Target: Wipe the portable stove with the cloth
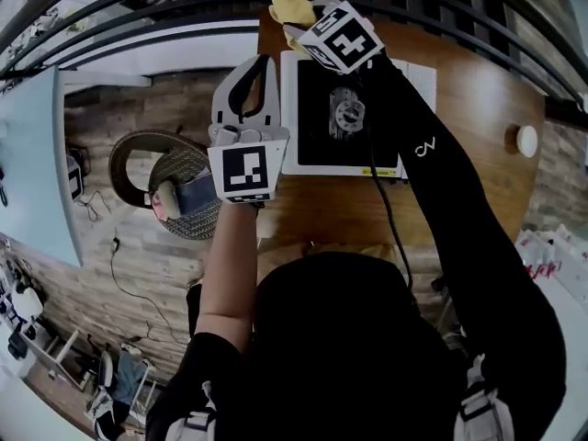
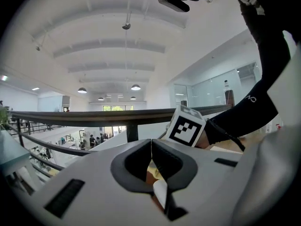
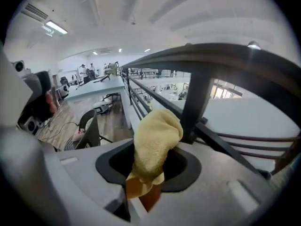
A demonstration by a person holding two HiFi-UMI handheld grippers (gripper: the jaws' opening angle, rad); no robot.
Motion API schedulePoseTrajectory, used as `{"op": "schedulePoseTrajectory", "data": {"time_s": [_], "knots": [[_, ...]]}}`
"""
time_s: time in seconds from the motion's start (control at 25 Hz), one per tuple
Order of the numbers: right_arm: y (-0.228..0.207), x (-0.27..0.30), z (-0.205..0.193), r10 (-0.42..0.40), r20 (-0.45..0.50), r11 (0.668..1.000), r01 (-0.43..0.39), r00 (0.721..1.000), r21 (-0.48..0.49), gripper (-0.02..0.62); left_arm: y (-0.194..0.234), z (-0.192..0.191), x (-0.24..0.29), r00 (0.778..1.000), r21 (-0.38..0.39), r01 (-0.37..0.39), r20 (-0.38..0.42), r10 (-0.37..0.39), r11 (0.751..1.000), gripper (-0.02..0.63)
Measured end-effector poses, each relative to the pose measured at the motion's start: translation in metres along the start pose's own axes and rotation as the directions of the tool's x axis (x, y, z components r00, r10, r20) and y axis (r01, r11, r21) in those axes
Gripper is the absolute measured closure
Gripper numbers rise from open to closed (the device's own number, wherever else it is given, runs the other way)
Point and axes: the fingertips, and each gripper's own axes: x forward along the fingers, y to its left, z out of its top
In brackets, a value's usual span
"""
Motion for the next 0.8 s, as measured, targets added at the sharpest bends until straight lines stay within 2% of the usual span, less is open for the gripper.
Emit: {"op": "schedulePoseTrajectory", "data": {"time_s": [0.12,0.24,0.48,0.64,0.68,0.8], "knots": [[0.023,0.051,-0.008,0.075,-0.085,0.997,-0.074,0.994,0.014,0.459,0.021,-0.017,-0.001,1.0,-0.02,-0.025,-0.012,0.024,0.999,0.597],[0.014,0.068,-0.034,0.055,-0.168,0.997,-0.046,0.984,0.059,0.459,0.027,-0.026,0.003,1.0,-0.027,-0.018,-0.02,0.018,0.999,0.597],[-0.027,0.024,-0.086,0.011,-0.262,0.994,0.019,0.965,0.111,0.459,-0.005,-0.018,0.023,0.998,-0.021,0.06,-0.005,-0.06,0.998,0.597],[-0.067,-0.02,-0.121,-0.013,-0.27,0.966,0.081,0.963,0.246,0.459,-0.052,-0.006,0.048,0.99,-0.014,0.142,0.015,-0.141,0.99,0.597],[-0.075,-0.032,-0.126,-0.022,-0.28,0.964,0.094,0.96,0.247,0.459,-0.065,-0.002,0.054,0.987,-0.013,0.162,0.021,-0.161,0.987,0.597],[-0.088,-0.055,-0.156,-0.047,-0.359,0.982,0.109,0.932,0.155,0.459,-0.099,0.006,0.065,0.977,-0.008,0.212,0.034,-0.211,0.977,0.597]]}}
